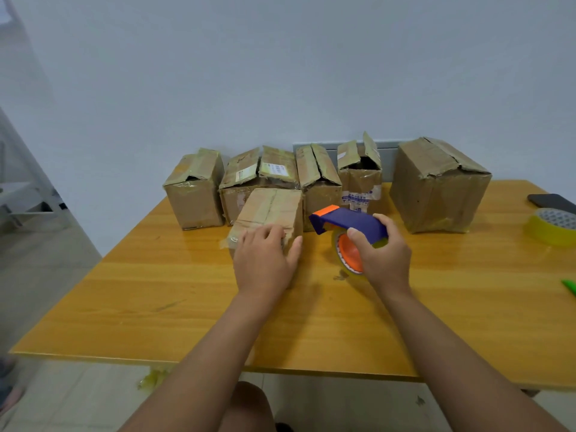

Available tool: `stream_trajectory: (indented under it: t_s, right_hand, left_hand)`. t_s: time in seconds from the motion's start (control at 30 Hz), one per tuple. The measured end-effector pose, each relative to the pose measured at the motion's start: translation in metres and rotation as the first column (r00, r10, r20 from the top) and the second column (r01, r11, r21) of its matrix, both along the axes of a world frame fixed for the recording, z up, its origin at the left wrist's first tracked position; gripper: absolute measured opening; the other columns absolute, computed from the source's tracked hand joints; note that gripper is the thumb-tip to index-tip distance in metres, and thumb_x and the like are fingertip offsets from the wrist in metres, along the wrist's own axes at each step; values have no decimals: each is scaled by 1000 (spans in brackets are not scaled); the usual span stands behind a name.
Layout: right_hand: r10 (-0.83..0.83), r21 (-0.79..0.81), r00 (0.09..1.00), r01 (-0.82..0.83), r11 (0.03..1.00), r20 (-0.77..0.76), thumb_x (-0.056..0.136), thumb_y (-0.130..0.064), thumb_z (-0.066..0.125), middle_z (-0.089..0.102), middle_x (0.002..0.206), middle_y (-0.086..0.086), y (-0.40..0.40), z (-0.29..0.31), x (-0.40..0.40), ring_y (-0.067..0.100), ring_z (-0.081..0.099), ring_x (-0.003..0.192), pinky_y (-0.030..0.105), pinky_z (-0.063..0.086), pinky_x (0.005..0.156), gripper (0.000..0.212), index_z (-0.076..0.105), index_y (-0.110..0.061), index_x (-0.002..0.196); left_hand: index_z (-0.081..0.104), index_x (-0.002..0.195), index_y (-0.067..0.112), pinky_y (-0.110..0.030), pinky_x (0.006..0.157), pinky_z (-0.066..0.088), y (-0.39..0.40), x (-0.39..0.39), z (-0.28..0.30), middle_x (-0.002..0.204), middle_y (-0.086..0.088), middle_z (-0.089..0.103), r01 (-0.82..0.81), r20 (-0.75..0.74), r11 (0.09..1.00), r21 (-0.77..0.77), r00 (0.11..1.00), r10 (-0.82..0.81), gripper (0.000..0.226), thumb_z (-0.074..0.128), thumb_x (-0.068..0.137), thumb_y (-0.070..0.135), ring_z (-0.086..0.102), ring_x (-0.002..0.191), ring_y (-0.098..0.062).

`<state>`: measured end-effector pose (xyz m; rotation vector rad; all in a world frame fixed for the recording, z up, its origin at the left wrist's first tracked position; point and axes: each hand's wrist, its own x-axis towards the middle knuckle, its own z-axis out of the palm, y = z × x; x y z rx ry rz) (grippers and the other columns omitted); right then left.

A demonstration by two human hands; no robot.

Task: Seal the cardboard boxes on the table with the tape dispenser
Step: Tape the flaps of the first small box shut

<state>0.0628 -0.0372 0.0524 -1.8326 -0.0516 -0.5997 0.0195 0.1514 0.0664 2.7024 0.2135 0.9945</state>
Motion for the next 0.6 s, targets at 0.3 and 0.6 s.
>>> stream_trajectory:
  t_s: [0.3, 0.6]
  right_hand:
    - [18, 93, 1000, -21, 995, 24, 84, -30, 77, 54, 112, -11, 19, -36, -6, -22, 49, 98, 8, 43, 80, 59, 51, -15, 135]
    - [85, 73, 996, -86, 994, 22, 85, -27, 75, 51, 111, -14, 17, -44, -5, -25, 46, 101, 0, 42, 73, 59, 49, -16, 136]
  left_hand:
    - [67, 104, 14, -43, 101, 44, 4, 10, -16, 108, -6, 69, -7, 2, 986, 165, 1000, 7, 29, 68, 86, 38, 63, 103, -27]
    - [67, 119, 22, -37, 96, 46, 20, 4, -11, 123, -1, 66, 107, -66, 975, 193, 993, -96, 48, 62, 86, 56, 60, 113, -22]
